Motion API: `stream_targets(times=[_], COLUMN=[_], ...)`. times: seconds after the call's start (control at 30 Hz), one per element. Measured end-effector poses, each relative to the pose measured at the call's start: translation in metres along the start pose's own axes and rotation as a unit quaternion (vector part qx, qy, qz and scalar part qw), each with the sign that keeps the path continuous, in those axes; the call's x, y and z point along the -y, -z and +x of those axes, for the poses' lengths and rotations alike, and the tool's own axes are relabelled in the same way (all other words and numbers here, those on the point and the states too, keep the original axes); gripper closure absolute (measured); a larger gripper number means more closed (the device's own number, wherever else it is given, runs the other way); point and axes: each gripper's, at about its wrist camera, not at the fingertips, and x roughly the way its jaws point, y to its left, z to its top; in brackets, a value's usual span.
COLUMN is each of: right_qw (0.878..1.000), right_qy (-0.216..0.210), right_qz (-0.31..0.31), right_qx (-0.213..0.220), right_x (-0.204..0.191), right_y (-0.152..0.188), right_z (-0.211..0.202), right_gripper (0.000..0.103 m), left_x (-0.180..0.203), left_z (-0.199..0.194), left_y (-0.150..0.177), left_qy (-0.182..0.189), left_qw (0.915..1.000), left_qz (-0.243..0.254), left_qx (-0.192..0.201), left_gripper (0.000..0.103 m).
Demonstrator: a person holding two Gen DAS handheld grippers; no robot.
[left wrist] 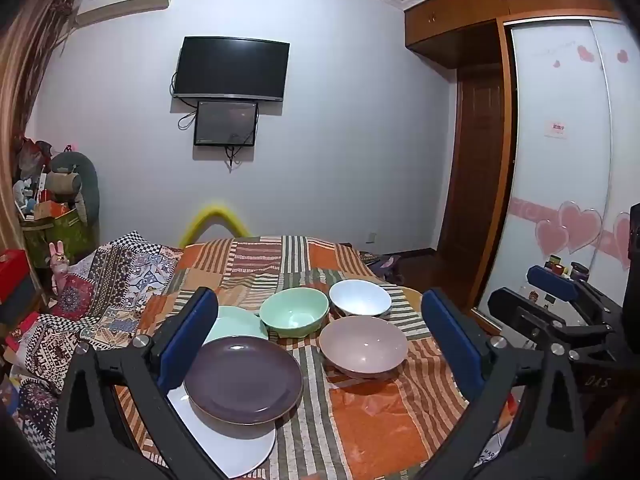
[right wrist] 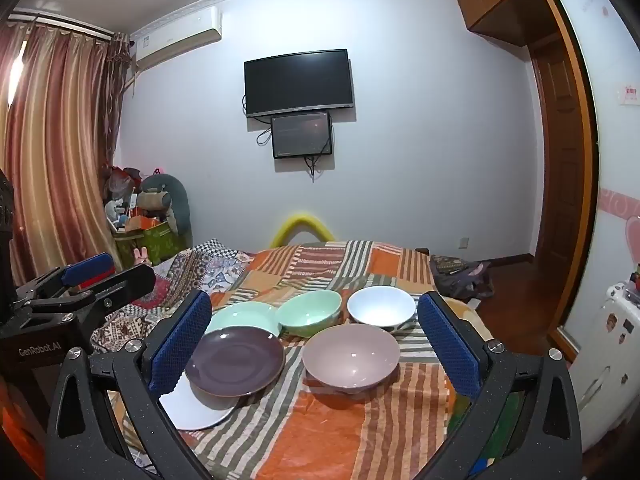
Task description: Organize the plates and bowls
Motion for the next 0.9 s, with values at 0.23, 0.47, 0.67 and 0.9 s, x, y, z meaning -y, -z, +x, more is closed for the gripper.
stream_targets(times=[0.23, 0.47, 0.67, 0.9], right_qw=[1.0, 1.0, 1.0, 1.0], right_qy=[0.0, -0.002, -0.004, -0.006], right_qz=[0.002, 0.006, 0.007, 0.009], right_qx=[0.002, 0.003, 0.002, 0.001], right_x=[-0.0007, 0.0005, -0.0039, -0.0021], right_y=[-0.0011, -0.0024, -0.003, -0.0028], right_z=[0.0006, -0.0013, -0.0007, 0.0026], right_gripper=[0.0, 0.0, 0.0, 0.0], left_x=[0.0014, -0.0005, -0.0033, -0.0027], left_z=[0.0027, -0.0011, -0.0002, -0.0011], left_y=[-0.0002, 0.0017, 0.0007, 0.0022], left_qy=[-0.017, -0.019, -0.023, -0.026], left_qw=[0.9998, 0.9998, 0.9997, 0.9996], left_qz=[0.006, 0.0, -0.003, 0.001], left_qx=[0.002, 0.011, 0.012, 0.013], left_gripper=[0.0, 0.0, 0.0, 0.0])
